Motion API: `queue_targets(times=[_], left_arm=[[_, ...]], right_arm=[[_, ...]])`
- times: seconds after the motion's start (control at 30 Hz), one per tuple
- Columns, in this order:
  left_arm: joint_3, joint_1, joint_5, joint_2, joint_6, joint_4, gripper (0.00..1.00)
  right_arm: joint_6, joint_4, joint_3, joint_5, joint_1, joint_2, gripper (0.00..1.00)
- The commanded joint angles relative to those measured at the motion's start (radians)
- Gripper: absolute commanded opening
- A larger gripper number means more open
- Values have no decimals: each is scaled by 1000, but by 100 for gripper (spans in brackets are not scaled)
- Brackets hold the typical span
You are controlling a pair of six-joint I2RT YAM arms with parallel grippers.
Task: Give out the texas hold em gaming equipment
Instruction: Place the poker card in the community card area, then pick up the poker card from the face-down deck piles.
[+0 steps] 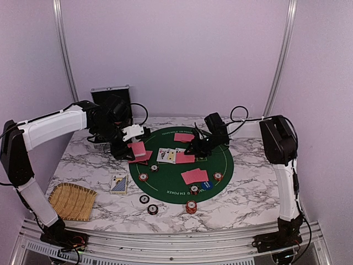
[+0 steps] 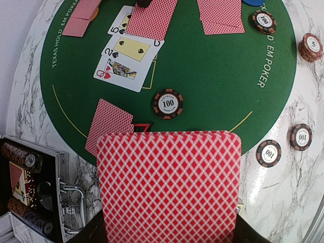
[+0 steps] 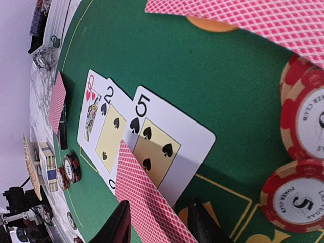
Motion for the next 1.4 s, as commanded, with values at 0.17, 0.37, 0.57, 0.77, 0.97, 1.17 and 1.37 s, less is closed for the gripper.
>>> queue_targets(times=[0.17, 0.37, 0.57, 0.77, 0.97, 1.17, 1.37], left_arm=[[19, -1, 10, 0, -4, 10, 0], [19, -1, 9, -2, -2, 10, 0], [20, -1, 11, 2, -1, 11, 0], [29, -1, 13, 10, -5, 12, 0], [38, -1, 13, 13, -9, 12, 0], [43, -1, 15, 14, -16, 12, 0], [51, -1, 20, 14, -22, 13, 0]], right_arm=[[-83, -118, 61, 131, -7, -69, 44], [-98, -168, 94, 194, -7, -109, 50], [-55, -108, 36, 174, -4, -202, 63], [102, 101, -59, 14, 52, -290, 74], [275, 308, -83, -164, 155, -264, 78], [364, 411, -62, -222, 217, -221, 79], [442, 517, -78, -251, 246, -197, 79]])
